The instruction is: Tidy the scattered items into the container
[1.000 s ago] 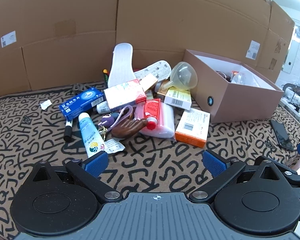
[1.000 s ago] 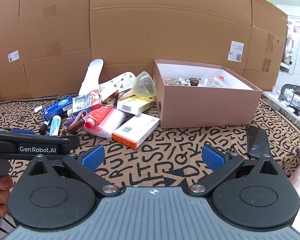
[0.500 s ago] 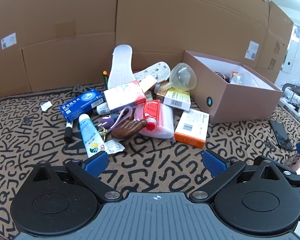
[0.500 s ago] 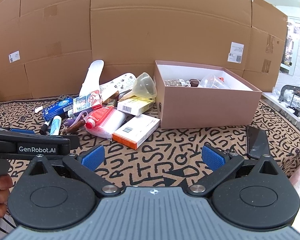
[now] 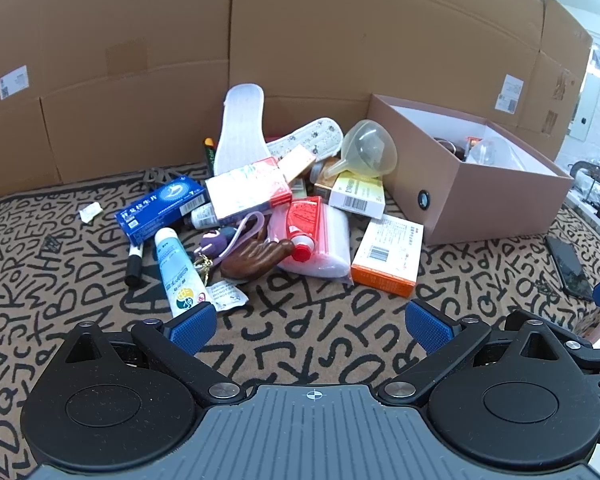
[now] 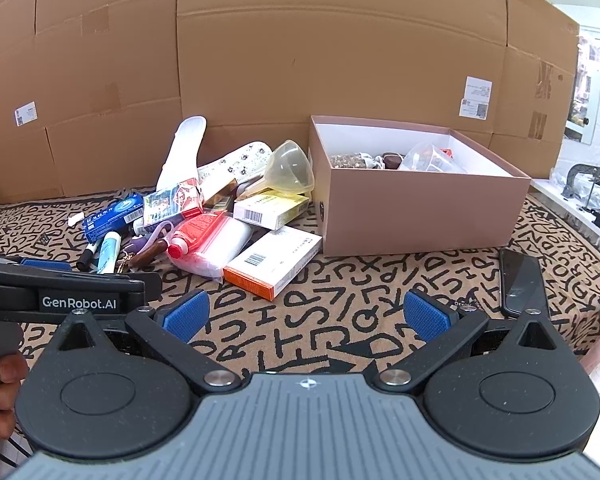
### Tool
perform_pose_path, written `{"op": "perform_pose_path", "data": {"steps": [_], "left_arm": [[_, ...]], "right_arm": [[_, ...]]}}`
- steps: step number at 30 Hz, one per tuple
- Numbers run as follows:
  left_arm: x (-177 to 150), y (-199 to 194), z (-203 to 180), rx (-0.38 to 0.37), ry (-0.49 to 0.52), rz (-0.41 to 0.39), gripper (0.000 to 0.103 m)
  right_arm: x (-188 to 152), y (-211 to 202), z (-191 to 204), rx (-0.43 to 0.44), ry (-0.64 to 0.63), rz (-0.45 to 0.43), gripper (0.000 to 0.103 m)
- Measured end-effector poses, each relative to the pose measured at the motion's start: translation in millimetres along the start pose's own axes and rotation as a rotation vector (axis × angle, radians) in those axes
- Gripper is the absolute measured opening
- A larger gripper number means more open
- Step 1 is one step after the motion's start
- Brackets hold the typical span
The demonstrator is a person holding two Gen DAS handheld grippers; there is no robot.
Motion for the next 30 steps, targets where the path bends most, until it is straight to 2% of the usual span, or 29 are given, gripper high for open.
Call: {"op": "perform_pose_path", "data": {"steps": [9, 14, 20, 30], "left_arm": [[2, 19, 6, -0.003, -0.006, 0.03, 0.103], [-3, 44, 16, 0.01, -0.032, 0.095, 0.103], [-3, 69, 33, 0.034, -0.068, 0.112, 0.103], [-1, 94, 33, -0.05, -0.072, 0.123, 0.103]], "right_arm": [[2, 18, 2, 0.007, -0.007, 0.034, 0.103], [-4, 42, 1, 0.003, -0.006, 0.084, 0.103], [-7, 75, 1, 0.017, 0.011, 0.138, 0.103], [-21, 126, 13, 0.065, -0.033, 0.219, 0.103]]}}
Point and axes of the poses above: each gripper's, at about its wrist camera, not at the fingertips, and y roughly the way its jaws point, z to its left, x to its top, the point moved 10 cm from there along y, roughly the way its jaws point, and after that the axes turned 12 degrees about y, right-handed, at the moved point
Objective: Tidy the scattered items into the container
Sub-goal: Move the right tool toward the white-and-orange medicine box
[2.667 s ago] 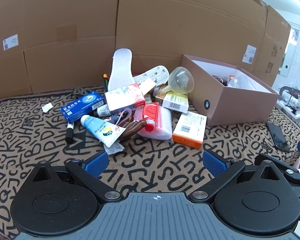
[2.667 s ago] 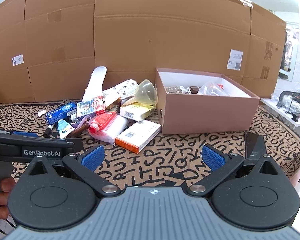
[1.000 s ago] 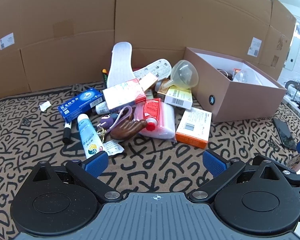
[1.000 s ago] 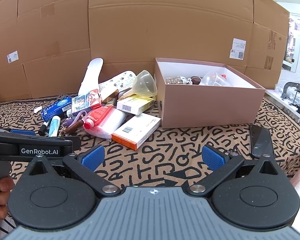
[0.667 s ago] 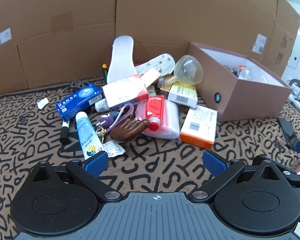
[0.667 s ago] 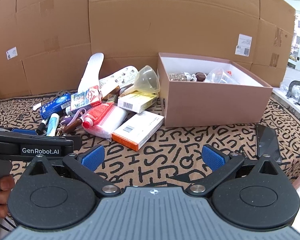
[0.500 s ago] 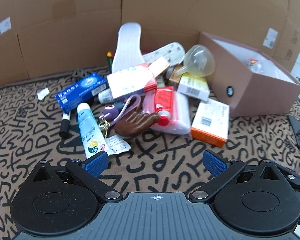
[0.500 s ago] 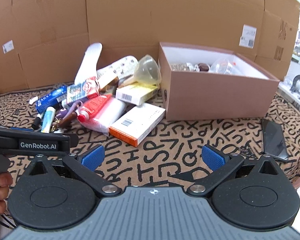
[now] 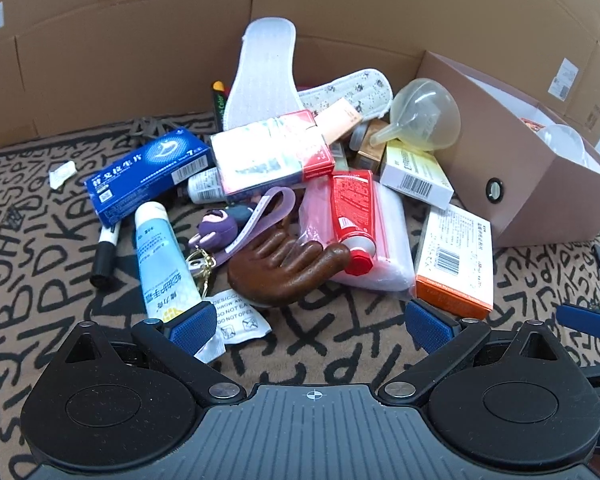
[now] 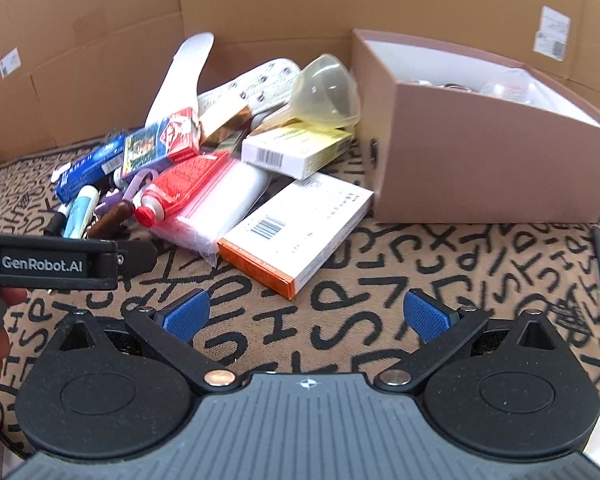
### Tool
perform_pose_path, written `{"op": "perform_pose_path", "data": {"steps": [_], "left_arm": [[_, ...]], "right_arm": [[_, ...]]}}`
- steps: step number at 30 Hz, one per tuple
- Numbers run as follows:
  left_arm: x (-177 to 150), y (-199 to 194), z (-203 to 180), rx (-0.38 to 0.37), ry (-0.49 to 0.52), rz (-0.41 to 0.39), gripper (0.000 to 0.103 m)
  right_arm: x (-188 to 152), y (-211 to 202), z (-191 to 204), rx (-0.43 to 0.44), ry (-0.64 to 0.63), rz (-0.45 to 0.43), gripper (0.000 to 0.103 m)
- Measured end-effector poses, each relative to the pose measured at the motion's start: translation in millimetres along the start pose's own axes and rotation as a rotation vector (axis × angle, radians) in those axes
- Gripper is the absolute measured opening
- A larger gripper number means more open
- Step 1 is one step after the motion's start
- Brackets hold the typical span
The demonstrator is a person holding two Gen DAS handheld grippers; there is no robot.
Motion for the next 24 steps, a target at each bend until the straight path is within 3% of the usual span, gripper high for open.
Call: {"op": "perform_pose_path", "data": {"steps": [7, 14, 24], "left_arm": [[6, -2, -26, -0.111, 0.077, -0.035, 0.103], [7, 21, -18, -0.117, 0.01, 0.03, 0.102], [9, 43, -7, -0.091, 0.013, 0.061, 0.099]], "right_arm": [[7, 13, 7, 0.028, -0.092, -0.053, 0.103], [9, 28, 10, 0.043, -0.147, -0.07, 0.103], [17, 54, 3, 0.077, -0.056, -0.042, 0.097]]}}
Point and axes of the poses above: each gripper's, at about its wrist camera, not at the fingertips, and y roughly the way its jaws point, z to its left, x to its top, the point moved 10 cm from there along y, roughly the way its jaws point, and after that the axes turned 12 degrees about y, right-handed, at the moved point
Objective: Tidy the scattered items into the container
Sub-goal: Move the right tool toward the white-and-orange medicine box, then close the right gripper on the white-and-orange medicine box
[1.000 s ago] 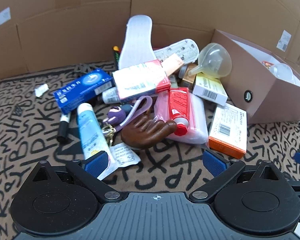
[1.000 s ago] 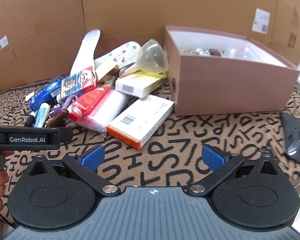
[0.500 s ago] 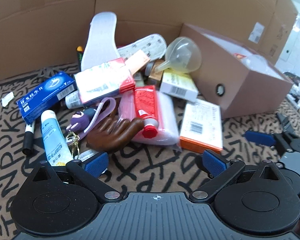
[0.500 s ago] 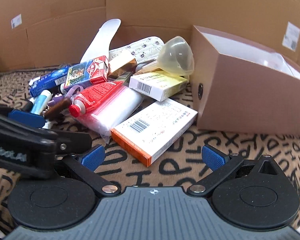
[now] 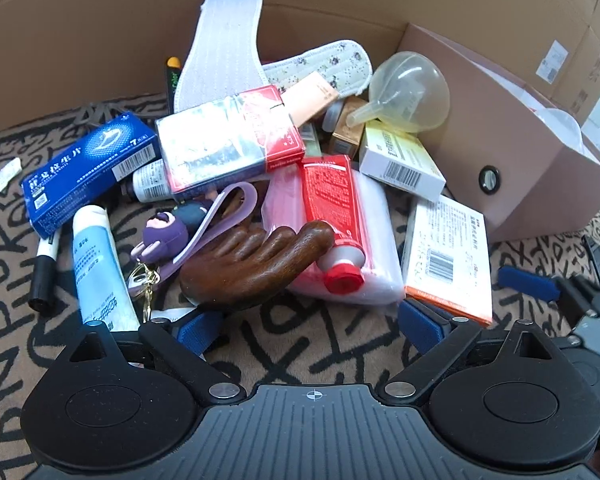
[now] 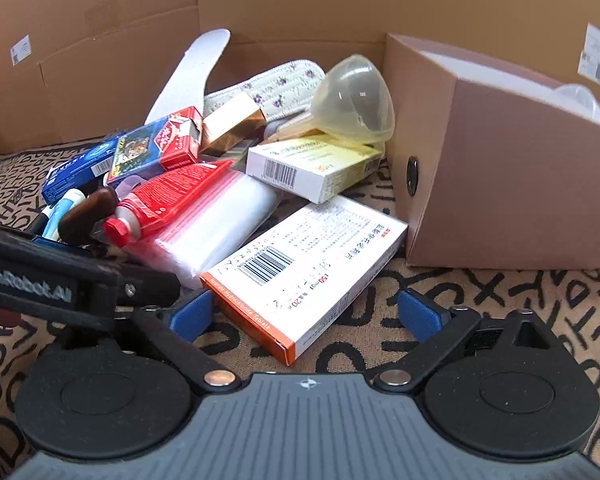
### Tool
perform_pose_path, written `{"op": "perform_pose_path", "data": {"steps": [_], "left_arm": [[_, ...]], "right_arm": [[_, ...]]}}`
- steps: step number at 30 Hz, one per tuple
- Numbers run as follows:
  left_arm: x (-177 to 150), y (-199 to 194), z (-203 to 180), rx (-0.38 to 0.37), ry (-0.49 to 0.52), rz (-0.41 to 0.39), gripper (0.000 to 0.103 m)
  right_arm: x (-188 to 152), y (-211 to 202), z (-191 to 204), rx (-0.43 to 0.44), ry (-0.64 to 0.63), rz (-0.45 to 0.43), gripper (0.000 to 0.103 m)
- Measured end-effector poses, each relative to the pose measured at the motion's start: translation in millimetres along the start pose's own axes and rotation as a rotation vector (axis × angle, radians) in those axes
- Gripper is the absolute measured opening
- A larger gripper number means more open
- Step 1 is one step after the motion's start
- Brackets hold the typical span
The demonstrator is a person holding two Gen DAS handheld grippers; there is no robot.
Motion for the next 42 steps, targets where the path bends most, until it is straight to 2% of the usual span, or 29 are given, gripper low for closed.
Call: {"op": "perform_pose_path", "data": {"steps": [2, 4, 7, 10, 12, 13, 15, 16, 20, 22, 23, 24, 26, 30, 34, 37, 40, 42], "left_arm": [[0, 1, 0, 0.003, 0.004, 0.001, 0.099], [-1, 1, -1, 0.006, 0.009, 0.002, 0.099], [-4, -4, -2, 0.006, 0.01, 0.003, 0.099], [-8, -11, -4, -0.002, 0.005, 0.002, 0.099], [-11, -16, -6, -0.003, 0.006, -0.003, 0.098], [-12, -19, -7, -0.005, 0.01, -0.007, 0.098], [-15, -26, -10, -0.009, 0.018, -0.016, 0.098], [-17, -30, -12, -0.012, 0.025, -0.021, 0.098], [-25, -42, -20, -0.027, 0.055, -0.036, 0.098], [-28, -43, -20, -0.03, 0.055, -0.041, 0.098], [-29, -43, -19, -0.028, 0.052, -0.043, 0.097], [-30, -42, -18, -0.026, 0.049, -0.044, 0.096], [-29, -40, -11, -0.003, 0.035, -0.053, 0.096], [-25, -34, 6, 0.053, 0.004, -0.07, 0.096], [-21, -28, 14, 0.046, -0.007, -0.063, 0.096], [-20, -22, 12, 0.035, 0.003, -0.05, 0.096], [-19, -19, 9, 0.034, 0.025, -0.049, 0.096], [-19, -19, 7, 0.026, 0.036, -0.051, 0.095]], "right_arm": [[-2, 2, 1, 0.02, 0.002, 0.0, 0.096], [-2, -1, 7, 0.036, -0.029, -0.013, 0.081], [-4, -6, 13, 0.05, -0.061, -0.025, 0.071], [-6, -13, 9, 0.053, -0.038, -0.021, 0.05], [-8, -21, 7, 0.054, -0.032, -0.018, 0.033], [-9, -24, 7, 0.053, -0.032, -0.018, 0.028], [-13, -30, 5, 0.054, -0.027, -0.013, 0.009], [-15, -33, 4, 0.058, -0.019, -0.007, 0.007], [-19, -43, 1, 0.064, 0.034, -0.006, 0.01], [-13, -44, -3, 0.042, 0.065, -0.031, 0.032], [-9, -44, -4, 0.034, 0.082, -0.044, 0.058], [-5, -44, -3, 0.029, 0.092, -0.063, 0.075], [3, -41, -1, 0.021, 0.096, -0.088, 0.075], [14, -23, 8, 0.017, 0.097, -0.074, 0.075], [20, 1, 11, -0.004, 0.114, -0.053, 0.076], [24, 17, 7, -0.02, 0.155, -0.045, 0.08], [25, 26, 0, -0.022, 0.186, -0.032, 0.081], [22, 24, -1, -0.012, 0.156, -0.028, 0.081]]}}
Point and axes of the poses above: each gripper's, at about its wrist camera, not at the fingertips, and y roughly the way its jaws point, z to its left, x to its top, the point moved 10 cm from there along y, roughly the way its jaws point, and after that the axes turned 12 degrees about y, right-handed, at the moved point
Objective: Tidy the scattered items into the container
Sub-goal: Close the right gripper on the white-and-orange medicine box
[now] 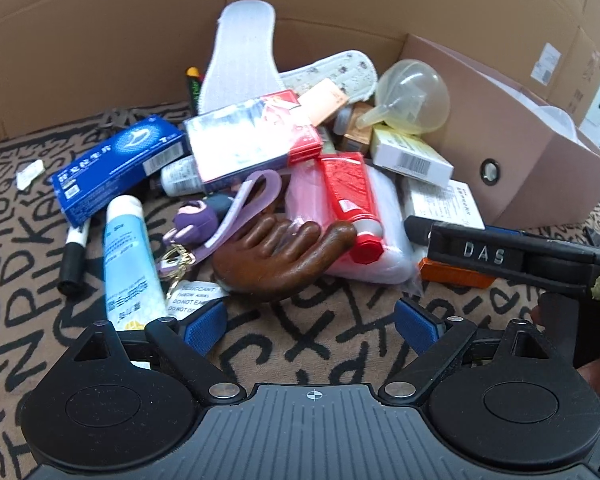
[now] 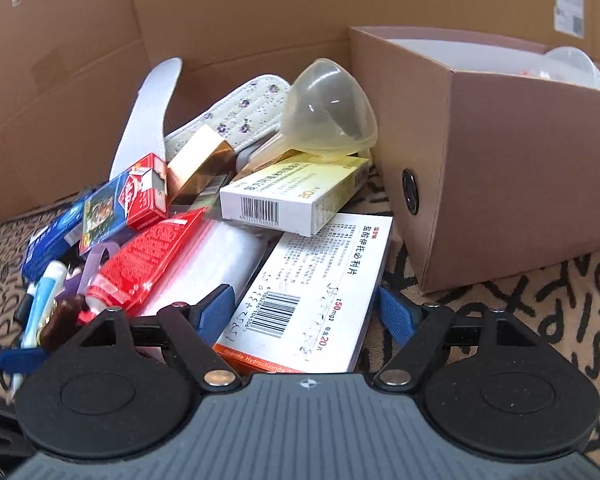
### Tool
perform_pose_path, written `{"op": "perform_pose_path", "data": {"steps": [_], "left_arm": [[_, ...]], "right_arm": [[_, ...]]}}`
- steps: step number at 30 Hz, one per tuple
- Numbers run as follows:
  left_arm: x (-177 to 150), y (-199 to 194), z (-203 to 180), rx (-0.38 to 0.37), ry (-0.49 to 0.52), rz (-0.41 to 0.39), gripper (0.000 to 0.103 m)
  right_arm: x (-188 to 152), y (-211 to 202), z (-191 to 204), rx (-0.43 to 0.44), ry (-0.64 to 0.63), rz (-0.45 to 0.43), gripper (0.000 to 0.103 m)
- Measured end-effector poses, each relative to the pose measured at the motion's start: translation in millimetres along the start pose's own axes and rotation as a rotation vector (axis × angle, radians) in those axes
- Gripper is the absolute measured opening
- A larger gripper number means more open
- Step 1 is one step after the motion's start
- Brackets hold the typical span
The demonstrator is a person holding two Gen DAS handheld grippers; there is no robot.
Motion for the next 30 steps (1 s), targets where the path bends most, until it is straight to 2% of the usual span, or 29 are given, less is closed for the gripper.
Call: {"op": "perform_pose_path", "data": {"steps": [6, 13, 17, 19, 21, 26, 30], "left_arm": [[-3, -9, -11, -0.045, 0.014, 0.007, 0.095], [-12, -26, -14, -0.13, -0.069, 0.012, 0.095], [-14, -35, -26, -0.159, -0.06, 0.001, 0.096], [-13, -37, -35, -0.175, -0.042, -0.007, 0.096], [-11, -35, -46, -0.196, -0.022, -0.011, 0.097], [1, -19, -80, -0.272, 0.025, 0.011, 0.098], [2, 3, -96, -0.284, 0.048, 0.052, 0.098]], "right_arm": [[-19, -23, 3, 0.042, -0.075, 0.027, 0.078], [-47, -59, 3, 0.132, -0.139, 0.044, 0.078], [-61, -75, 9, 0.168, -0.203, 0.04, 0.079], [-67, -80, 13, 0.166, -0.24, 0.049, 0.081], [-68, -84, 9, 0.139, -0.246, 0.042, 0.087], [-68, -94, -4, 0.097, -0.229, 0.032, 0.088], [-69, -96, -13, 0.068, -0.227, 0.032, 0.089]]}}
Point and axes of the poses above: each gripper's, at about its wrist camera, not at the fingertips, and y roughly the way its jaws point, z to its left, x to its top, the point moved 10 cm from there along y, roughly the way its jaws point, and after that the axes turned 12 degrees about y, right-handed, at the moved point
